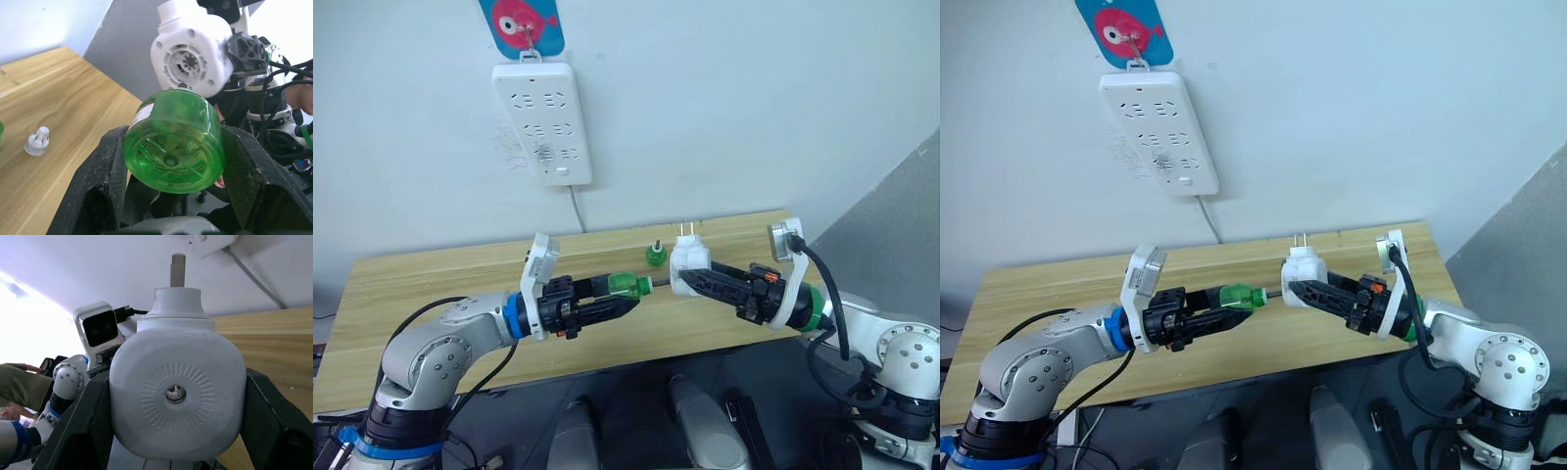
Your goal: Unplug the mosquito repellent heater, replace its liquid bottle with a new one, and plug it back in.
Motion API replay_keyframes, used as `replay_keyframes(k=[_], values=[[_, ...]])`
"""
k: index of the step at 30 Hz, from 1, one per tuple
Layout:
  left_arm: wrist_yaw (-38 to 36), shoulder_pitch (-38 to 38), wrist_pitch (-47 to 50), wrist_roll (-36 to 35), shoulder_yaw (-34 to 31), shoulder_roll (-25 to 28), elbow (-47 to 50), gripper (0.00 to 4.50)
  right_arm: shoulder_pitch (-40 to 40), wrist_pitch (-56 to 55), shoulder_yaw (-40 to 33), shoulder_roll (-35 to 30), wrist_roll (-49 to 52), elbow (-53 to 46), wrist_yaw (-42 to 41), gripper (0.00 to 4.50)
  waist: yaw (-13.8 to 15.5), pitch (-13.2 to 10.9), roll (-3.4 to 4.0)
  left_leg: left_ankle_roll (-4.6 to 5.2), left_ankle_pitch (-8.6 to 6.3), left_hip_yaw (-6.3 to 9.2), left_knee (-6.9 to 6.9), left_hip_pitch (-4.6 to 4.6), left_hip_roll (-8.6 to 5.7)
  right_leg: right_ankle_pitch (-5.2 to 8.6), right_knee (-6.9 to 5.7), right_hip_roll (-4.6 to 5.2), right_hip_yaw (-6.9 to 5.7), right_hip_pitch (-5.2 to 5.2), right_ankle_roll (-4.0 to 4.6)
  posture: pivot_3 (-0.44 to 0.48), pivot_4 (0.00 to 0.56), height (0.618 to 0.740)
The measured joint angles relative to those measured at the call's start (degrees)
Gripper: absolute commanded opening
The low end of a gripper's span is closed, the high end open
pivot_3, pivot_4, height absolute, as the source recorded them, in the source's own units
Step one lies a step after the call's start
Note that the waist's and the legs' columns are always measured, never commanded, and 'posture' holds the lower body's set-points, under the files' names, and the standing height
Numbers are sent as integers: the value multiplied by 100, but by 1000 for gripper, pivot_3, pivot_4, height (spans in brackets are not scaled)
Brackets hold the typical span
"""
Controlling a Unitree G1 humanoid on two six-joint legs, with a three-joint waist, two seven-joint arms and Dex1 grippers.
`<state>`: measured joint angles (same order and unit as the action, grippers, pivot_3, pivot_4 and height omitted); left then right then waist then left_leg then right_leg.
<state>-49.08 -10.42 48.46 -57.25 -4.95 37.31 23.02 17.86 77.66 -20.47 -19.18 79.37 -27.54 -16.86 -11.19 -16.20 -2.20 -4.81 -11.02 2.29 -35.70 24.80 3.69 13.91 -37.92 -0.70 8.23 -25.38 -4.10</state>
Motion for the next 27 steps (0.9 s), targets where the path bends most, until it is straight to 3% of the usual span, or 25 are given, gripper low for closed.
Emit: replay_keyframes(k=[16,27], values=[[266,-117,378,-375,-52,-182,93,2404,-274,-1047,909,-692,796,34,452,2975,8,0,0,0,0,-1,1,0,0,-2,4,0,2,-1,-4,-187,265,740],[344,-166,492,-536,-12,-204,151,2404,-334,-1400,1120,-1233,1197,45,445,2975,15,0,-1,0,0,-2,0,1,-1,0,6,0,3,0,0,-189,263,740]])
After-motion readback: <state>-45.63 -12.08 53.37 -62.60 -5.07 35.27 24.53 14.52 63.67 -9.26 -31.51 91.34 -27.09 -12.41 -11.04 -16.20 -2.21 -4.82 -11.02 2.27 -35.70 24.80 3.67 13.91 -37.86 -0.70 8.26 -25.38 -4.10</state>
